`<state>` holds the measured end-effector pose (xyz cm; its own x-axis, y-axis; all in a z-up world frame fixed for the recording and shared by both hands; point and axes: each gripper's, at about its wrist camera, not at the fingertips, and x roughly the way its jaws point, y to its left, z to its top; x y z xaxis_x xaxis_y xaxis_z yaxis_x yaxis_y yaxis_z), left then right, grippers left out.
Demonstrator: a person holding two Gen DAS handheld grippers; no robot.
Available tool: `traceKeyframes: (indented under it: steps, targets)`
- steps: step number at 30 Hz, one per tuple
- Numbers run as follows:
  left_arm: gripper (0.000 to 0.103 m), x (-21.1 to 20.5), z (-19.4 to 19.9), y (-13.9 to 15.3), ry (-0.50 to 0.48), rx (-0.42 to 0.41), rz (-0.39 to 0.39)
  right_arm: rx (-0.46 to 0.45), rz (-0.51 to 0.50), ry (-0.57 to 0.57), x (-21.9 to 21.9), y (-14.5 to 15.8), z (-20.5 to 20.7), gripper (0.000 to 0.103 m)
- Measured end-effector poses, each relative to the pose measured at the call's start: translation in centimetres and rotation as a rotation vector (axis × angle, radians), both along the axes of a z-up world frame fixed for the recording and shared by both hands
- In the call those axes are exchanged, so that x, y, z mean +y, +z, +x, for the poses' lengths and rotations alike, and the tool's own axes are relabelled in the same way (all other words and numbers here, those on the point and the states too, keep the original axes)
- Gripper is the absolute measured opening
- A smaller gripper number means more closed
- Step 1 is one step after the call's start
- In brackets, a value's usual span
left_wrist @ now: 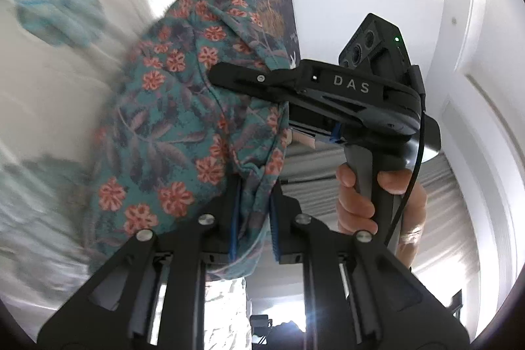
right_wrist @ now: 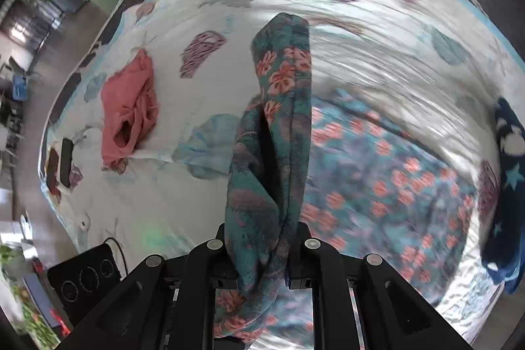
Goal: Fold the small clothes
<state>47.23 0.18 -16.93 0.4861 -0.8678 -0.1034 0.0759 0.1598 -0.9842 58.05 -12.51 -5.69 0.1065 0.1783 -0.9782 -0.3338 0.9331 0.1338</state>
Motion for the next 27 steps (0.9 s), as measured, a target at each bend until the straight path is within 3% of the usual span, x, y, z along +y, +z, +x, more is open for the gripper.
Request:
traceKeyframes:
  steps: [8,17,24,27]
  targets:
    - [0.017,-6.8,0.9,1.0,-0.096,-0.02,0.018,-0.007,0.04,-0.097,-9.2,1.0,-1.1,0.015]
    - [0.017,-13.4,3.7,0.4,-0.186,-0.013,0.056,0.002,0.071,-0.193,-17.7,-0.1,-1.9,0.015]
    - [0.017,-17.4,5.5,-1.6,-0.243,0.026,0.137,0.031,0.104,-0.228,-22.3,-3.5,-2.7,0.015]
    - [0.017,-18.3,6.3,-3.3,-0.264,0.078,0.149,0.075,0.16,-0.276,-23.8,-6.1,-2.8,0.022]
